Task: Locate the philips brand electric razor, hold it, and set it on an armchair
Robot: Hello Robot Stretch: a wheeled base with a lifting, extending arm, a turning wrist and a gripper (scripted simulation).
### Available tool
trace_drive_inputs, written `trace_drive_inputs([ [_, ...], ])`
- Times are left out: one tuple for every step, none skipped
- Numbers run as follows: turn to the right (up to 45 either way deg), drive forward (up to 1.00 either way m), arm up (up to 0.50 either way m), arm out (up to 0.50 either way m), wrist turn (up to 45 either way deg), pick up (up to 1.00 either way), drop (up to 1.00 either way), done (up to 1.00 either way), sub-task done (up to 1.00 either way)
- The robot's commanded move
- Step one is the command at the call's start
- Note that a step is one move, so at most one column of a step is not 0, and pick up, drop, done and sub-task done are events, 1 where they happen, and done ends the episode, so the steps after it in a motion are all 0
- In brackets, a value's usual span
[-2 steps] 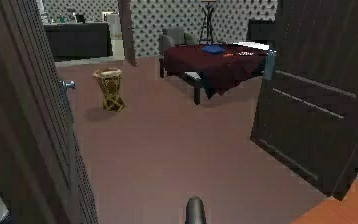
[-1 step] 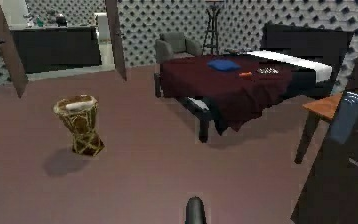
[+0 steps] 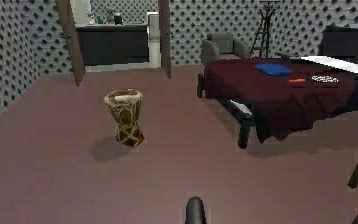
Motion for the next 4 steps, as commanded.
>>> trace_drive_inputs([
  [0.0,0.20,0.00,0.00,0.0,0.00,0.00,0.00,0.00],
  [-12.0,0.00,0.00,0.00,0.0,0.00,0.00,0.00,0.00],
  [0.0,0.55,0.00,0.00,0.0,0.00,0.00,0.00,0.00],
  [-39.0,0.00,0.00,0.00,0.0,0.00,0.00,0.00,0.00],
])
